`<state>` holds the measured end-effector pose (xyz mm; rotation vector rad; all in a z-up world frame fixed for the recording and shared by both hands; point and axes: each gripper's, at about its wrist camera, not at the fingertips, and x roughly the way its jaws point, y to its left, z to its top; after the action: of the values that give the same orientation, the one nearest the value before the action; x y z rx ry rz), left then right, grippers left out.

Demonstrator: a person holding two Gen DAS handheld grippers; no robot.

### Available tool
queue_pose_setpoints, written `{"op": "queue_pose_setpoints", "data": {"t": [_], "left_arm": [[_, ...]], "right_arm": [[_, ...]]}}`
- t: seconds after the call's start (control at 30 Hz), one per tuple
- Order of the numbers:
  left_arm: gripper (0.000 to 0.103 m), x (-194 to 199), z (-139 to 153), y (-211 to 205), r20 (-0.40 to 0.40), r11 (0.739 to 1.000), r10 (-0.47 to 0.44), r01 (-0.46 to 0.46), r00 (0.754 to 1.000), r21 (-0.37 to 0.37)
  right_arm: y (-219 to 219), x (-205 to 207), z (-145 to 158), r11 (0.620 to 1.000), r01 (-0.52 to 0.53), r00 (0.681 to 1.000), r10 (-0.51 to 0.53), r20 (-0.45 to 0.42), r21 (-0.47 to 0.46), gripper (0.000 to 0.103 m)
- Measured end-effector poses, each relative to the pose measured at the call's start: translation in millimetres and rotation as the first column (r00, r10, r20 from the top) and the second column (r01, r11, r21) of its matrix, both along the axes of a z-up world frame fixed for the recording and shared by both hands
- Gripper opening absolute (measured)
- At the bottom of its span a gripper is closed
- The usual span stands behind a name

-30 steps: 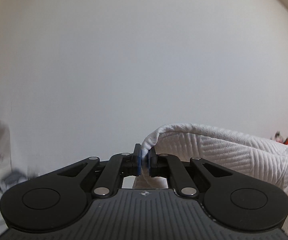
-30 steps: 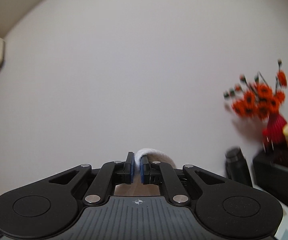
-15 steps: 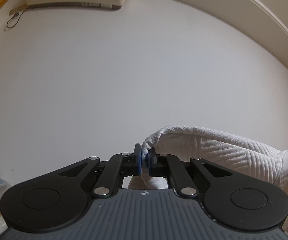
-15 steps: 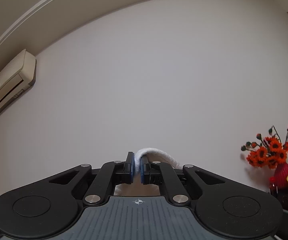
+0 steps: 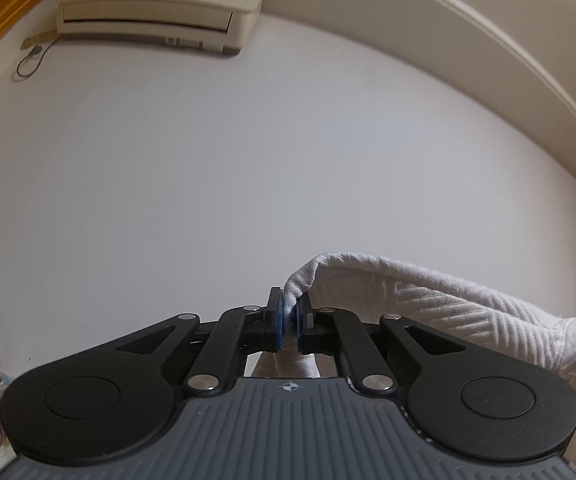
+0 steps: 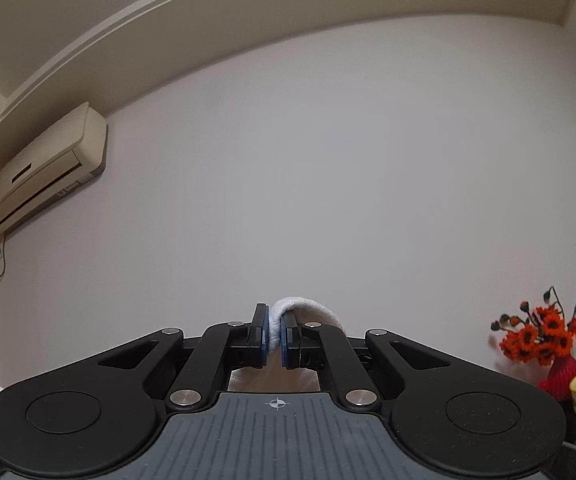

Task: Fold clothes
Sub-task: 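Raise the garment high with both grippers, holding it spread between them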

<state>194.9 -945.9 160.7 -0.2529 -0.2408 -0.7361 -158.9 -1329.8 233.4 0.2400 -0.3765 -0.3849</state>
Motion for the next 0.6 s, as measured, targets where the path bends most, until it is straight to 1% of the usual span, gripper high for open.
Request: {"op": "queue_pose_setpoints", "data": {"t": [0.07,0.13,0.23,0.37,0.5,0.6], "left_arm": [[0.006,5,-7,-4,-0.02,1.0,-0.008,0.009,1.0,0.026],[0.006,10,-14,-8,-0.04,0.999,-0.016,0.018,0.999,0.051],[0.006,19,-28,-16,-0.078,0.995,-0.023,0.031,0.997,0.092],[0.006,43,-61,-47,-0.167,0.987,-0.006,0.033,0.986,0.159],[0.006,67,-91,-83,-0.226,0.967,0.066,-0.007,0.972,0.253],[0.006,86,-111,-110,-0.252,0.951,0.151,-0.071,0.956,0.301]], "right_arm": [[-7,3,-2,1.0,0.013,1.0,-0.013,-0.016,0.012,0.005],[-17,12,-9,0.999,0.026,0.998,-0.025,-0.055,0.031,0.005],[-38,34,-32,0.994,0.052,0.99,-0.04,-0.135,0.091,0.005],[-69,68,-62,0.985,0.082,0.972,-0.044,-0.232,0.154,0.005],[-104,118,-87,0.982,0.066,0.951,-0.008,-0.308,0.178,0.005],[-134,162,-103,0.98,0.029,0.939,0.041,-0.343,0.197,0.005]]}}
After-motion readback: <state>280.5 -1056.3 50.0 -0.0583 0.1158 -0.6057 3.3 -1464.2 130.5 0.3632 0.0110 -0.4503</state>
